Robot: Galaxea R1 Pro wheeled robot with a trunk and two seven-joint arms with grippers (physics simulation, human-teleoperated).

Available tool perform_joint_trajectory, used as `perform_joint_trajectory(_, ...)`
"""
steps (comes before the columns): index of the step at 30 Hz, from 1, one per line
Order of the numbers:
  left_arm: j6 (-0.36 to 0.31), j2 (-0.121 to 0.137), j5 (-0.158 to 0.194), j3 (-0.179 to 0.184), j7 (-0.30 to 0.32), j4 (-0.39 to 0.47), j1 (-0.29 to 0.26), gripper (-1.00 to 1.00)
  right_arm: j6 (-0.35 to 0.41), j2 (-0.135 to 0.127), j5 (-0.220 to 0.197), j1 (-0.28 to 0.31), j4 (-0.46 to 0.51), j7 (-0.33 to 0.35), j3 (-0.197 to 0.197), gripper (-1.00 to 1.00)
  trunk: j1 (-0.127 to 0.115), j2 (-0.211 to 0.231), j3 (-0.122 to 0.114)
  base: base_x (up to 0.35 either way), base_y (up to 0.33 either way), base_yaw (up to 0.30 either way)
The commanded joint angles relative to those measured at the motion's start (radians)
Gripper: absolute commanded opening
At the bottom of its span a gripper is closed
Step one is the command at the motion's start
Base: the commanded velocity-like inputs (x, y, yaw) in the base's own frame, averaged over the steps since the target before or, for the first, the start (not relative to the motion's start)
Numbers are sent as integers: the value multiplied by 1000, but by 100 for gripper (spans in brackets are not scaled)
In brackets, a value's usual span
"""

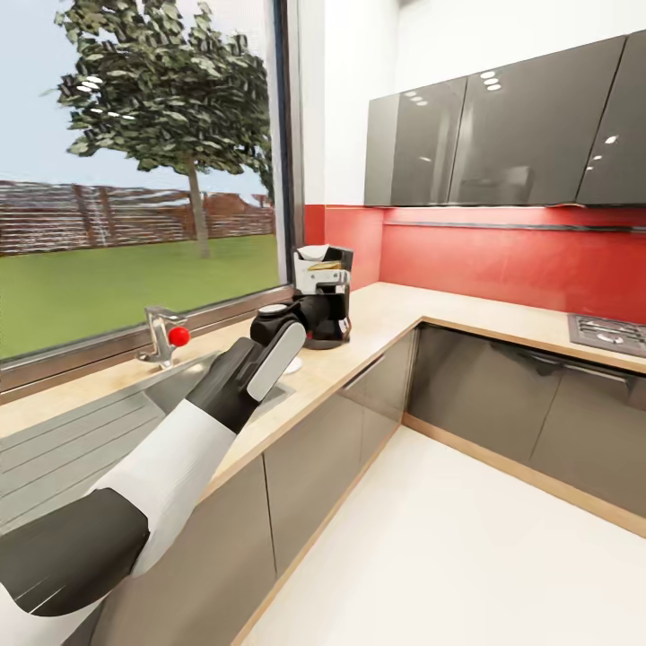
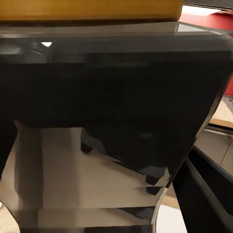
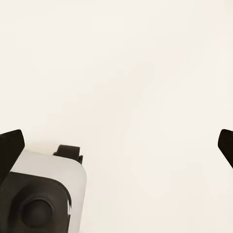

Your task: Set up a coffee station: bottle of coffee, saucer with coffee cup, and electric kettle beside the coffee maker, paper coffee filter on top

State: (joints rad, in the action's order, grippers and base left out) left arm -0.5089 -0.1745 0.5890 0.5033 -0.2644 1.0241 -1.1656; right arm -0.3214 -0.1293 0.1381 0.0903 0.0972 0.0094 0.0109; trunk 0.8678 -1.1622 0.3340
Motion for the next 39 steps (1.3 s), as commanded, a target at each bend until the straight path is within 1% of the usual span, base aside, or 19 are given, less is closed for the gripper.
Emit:
perform_joint_trajectory(1, -2, 0, 10, 1, -10, 1, 0, -100, -3, -1, 4, 1, -1, 1, 0, 100, 0, -1, 1, 1, -1, 23)
perform_joint_trajectory(4, -2, 0, 9, 2, -20, 3, 12, -100, -2, -1, 4, 1, -1, 1, 0, 100, 0, -1, 1, 1, -1, 13)
perform_joint_trajectory(6, -2, 0, 9, 2, -48, 7, 19, -100, -2, 0, 4, 1, -1, 1, 0, 100, 0, -1, 1, 0, 0, 7)
perform_joint_trajectory(7, -2, 3, 9, 2, -93, 10, 25, -100, -2, 0, 4, 1, -1, 1, 0, 100, 0, -1, 1, 0, 0, 4)
perform_joint_trajectory(9, -2, 5, 9, 4, -145, 11, 28, -100, -2, 0, 3, 1, -1, 1, 1, 100, 0, -1, 1, 0, 0, 3)
perform_joint_trajectory(10, -2, 7, 9, 20, -233, 15, 33, -100, -2, 0, 3, 1, -1, 1, 1, 100, 0, -1, 1, 0, 0, 0)
perform_joint_trajectory(15, -2, 8, 9, 33, -280, 12, 35, -100, -2, 0, 3, 1, -1, 1, 1, 100, 0, -1, 1, 25, -16, 0)
perform_joint_trajectory(21, -2, 9, 9, 33, -283, 8, 35, -100, -3, 0, 3, 1, -1, -1, 1, 100, 0, -1, 1, 169, -122, 75)
perform_joint_trajectory(36, -2, 9, 9, 34, -283, 4, 35, -100, -4, 0, 3, 1, -1, -2, 0, 100, 0, -1, 1, 15, -11, 259)
perform_joint_trajectory(39, -2, 9, 9, 34, -283, 4, 35, -100, -3, 0, 3, 1, -1, -2, 1, 100, 0, -1, 1, 172, -128, 78)
